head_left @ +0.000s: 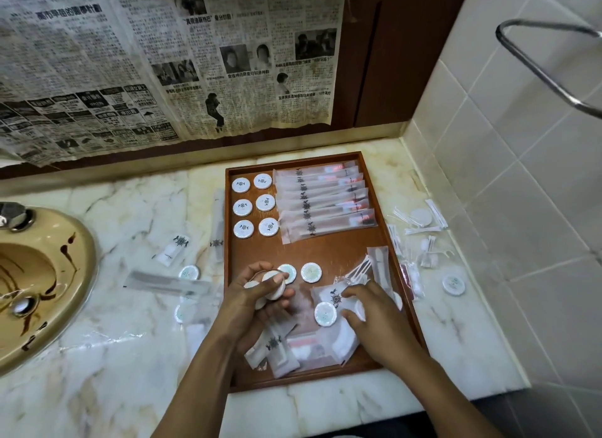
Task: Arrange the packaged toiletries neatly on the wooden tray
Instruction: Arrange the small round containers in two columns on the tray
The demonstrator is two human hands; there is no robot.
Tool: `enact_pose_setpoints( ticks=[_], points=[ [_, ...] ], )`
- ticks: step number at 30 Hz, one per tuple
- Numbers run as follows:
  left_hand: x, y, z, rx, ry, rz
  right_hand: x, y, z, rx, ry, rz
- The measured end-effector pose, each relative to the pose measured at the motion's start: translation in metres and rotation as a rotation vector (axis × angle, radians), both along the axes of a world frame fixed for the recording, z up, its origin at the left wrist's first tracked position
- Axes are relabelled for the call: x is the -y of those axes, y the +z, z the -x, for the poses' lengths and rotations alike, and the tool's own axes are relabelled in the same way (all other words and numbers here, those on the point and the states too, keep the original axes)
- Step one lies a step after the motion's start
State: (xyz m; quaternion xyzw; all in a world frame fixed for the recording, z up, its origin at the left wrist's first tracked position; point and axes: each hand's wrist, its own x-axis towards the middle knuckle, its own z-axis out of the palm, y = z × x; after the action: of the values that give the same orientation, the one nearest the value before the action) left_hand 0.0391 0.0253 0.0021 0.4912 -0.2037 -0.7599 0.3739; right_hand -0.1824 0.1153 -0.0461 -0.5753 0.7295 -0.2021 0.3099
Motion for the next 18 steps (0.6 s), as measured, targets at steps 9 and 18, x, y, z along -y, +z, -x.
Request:
enact_pose_setpoints(
  ticks=[9, 18],
  points=[
    [-0.004, -0.007, -0.013, -0.198, 0.114, -0.110, 0.008, 0.002, 0.023, -0.021, -0.056, -0.051],
    [-0.012, -0.015, 0.004, -0.132, -0.032, -0.032, 0.001, 0.014, 0.058, -0.224, -0.297, 0.080]
  ],
)
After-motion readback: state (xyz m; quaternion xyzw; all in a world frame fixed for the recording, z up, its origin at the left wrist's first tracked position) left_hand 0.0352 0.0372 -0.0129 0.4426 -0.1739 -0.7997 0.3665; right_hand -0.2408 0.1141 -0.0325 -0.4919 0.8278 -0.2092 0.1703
